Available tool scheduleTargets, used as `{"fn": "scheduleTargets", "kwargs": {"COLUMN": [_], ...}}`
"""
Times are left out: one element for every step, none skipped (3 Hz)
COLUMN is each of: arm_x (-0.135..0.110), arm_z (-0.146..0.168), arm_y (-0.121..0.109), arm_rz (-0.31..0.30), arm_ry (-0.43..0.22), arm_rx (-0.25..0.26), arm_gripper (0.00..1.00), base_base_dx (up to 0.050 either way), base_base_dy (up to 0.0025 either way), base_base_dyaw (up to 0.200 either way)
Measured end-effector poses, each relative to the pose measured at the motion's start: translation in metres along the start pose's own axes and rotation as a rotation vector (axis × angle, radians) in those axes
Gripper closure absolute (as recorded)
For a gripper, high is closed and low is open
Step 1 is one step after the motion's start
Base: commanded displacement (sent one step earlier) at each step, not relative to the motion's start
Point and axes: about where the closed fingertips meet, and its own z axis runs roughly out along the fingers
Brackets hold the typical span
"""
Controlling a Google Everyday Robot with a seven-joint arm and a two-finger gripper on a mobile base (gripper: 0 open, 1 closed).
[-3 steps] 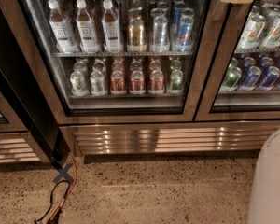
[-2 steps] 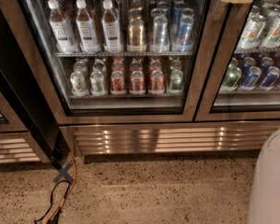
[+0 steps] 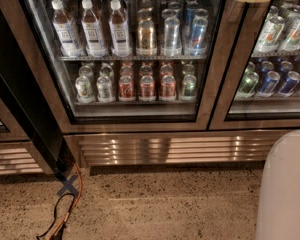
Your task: Open left fridge door
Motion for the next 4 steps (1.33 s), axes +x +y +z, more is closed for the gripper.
{"fn": "scheduleTargets", "kwargs": {"arm_x": [0.0013,0.0042,0.0039,0.002], "arm_z": [-0.0027,-0.0023,-0.0016,-0.0084], "arm_y": [-0.0031,-0.0026,-0.0036,-0.0065], "arm_rz": [-0.001,-0.001,0.0,0.001], "arm_ry": [0.001,0.0,-0.002,-0.008], "arm_rx": [0.0,0.001,0.004,0.025], "arm_gripper": [1.0,1.0,1.0,1.0], "base_base_dx": [0.0,0.0,0.0,0.0], "base_base_dy": [0.0,0.0,0.0,0.0], "base_base_dyaw": [0.0,0.0,0.0,0.0]}}
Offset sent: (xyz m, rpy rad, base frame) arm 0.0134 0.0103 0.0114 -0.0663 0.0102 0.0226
